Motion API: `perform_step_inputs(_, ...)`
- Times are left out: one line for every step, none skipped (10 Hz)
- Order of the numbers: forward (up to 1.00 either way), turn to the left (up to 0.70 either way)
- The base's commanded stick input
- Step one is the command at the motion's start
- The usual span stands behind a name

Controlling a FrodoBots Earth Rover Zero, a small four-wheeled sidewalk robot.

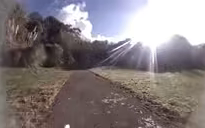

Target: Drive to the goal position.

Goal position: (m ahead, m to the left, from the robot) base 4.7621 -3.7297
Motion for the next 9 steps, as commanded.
perform_step_inputs(0.7, 0.35)
perform_step_inputs(0.7, 0.35)
perform_step_inputs(0.7, 0.35)
perform_step_inputs(0.7, 0.35)
perform_step_inputs(0.7, 0.35)
perform_step_inputs(0.7, 0.24)
perform_step_inputs(0.7, 0.08)
perform_step_inputs(0.7, 0.0)
perform_step_inputs(0.7, 0.0)
